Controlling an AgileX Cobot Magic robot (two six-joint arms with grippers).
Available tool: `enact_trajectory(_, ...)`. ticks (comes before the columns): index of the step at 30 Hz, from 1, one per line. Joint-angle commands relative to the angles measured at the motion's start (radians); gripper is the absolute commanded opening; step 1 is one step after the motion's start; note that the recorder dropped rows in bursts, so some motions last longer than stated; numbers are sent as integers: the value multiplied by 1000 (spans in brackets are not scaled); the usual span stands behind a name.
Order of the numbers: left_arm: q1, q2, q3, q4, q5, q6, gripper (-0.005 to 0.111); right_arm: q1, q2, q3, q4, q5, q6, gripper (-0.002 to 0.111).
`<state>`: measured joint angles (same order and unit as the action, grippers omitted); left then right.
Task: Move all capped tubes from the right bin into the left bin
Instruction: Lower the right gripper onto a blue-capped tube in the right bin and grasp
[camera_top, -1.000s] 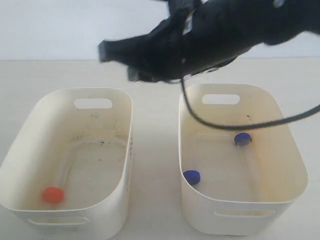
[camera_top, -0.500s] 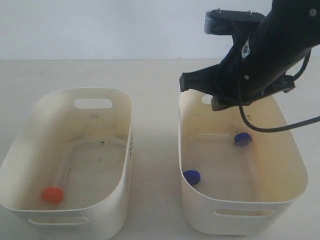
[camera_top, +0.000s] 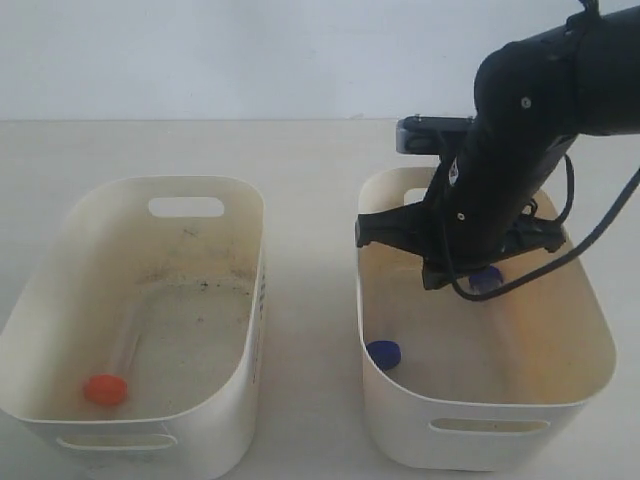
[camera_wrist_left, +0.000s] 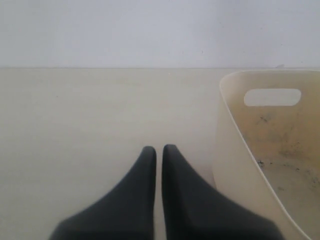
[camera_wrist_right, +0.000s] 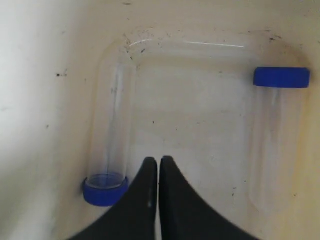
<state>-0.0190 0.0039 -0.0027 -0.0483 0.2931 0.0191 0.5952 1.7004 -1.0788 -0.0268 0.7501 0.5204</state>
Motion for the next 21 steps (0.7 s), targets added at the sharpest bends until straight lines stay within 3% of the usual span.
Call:
enact_trajectory(1, -2, -4, 3, -9, 2, -2, 4, -7, 25, 3, -13, 9, 20, 1)
enact_trajectory(16, -2, -4, 3, -9, 2, -2, 4, -9, 69, 3, -213, 49, 154, 2)
enact_trajectory(17, -2, -4, 3, -9, 2, -2, 4, -9, 69, 3, -213, 47, 154, 4)
enact_trajectory(21, -2, -4, 3, -9, 2, -2, 4, -9, 82, 3, -213, 47, 156, 39)
